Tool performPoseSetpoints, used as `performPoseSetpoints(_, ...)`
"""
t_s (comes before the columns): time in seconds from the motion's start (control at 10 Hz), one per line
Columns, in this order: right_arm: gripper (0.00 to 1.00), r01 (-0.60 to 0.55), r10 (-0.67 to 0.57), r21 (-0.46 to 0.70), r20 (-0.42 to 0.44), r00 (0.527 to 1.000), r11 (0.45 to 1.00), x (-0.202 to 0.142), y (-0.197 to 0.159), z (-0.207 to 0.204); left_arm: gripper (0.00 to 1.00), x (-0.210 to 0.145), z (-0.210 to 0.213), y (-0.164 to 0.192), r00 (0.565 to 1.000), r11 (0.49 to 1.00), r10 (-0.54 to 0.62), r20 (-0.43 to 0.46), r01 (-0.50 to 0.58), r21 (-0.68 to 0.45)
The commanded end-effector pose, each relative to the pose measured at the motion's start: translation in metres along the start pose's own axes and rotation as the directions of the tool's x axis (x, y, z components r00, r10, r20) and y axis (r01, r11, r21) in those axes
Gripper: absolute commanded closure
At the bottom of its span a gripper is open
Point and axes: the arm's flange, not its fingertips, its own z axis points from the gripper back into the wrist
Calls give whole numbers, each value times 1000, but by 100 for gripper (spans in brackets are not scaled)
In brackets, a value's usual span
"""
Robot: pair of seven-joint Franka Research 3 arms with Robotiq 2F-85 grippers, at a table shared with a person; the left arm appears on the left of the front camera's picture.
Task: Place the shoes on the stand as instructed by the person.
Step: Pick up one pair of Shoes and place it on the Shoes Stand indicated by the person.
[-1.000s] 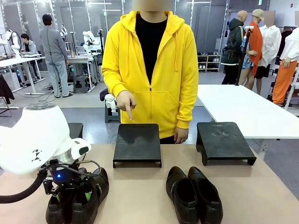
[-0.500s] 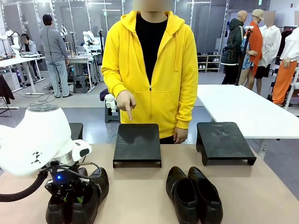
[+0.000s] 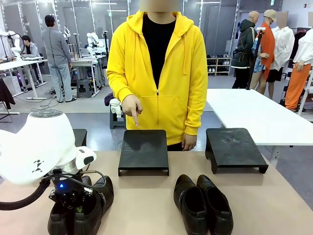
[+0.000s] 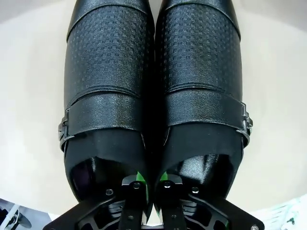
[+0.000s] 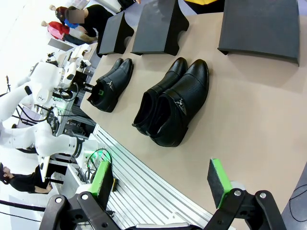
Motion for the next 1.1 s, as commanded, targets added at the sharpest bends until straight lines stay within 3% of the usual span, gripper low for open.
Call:
performPoseSetpoints(0.0,0,-15,14,13,11,1000,1000,0,0,0,100,-14,6,3,1000,999,21,15,-21,37)
performPoseSetpoints(0.1,0,-15,14,13,11,1000,1000,0,0,0,100,-7,27,1,1000,1000,6,-7,-6,-4)
performPoseSetpoints(0.5,0,-15,14,13,11,1000,1000,0,0,0,100,29,150,-15,991,999,17,131,-11,-51)
performPoseSetpoints(1.0,0,-15,14,13,11,1000,1000,0,0,0,100,48,190,-48,981,999,-37,191,36,10)
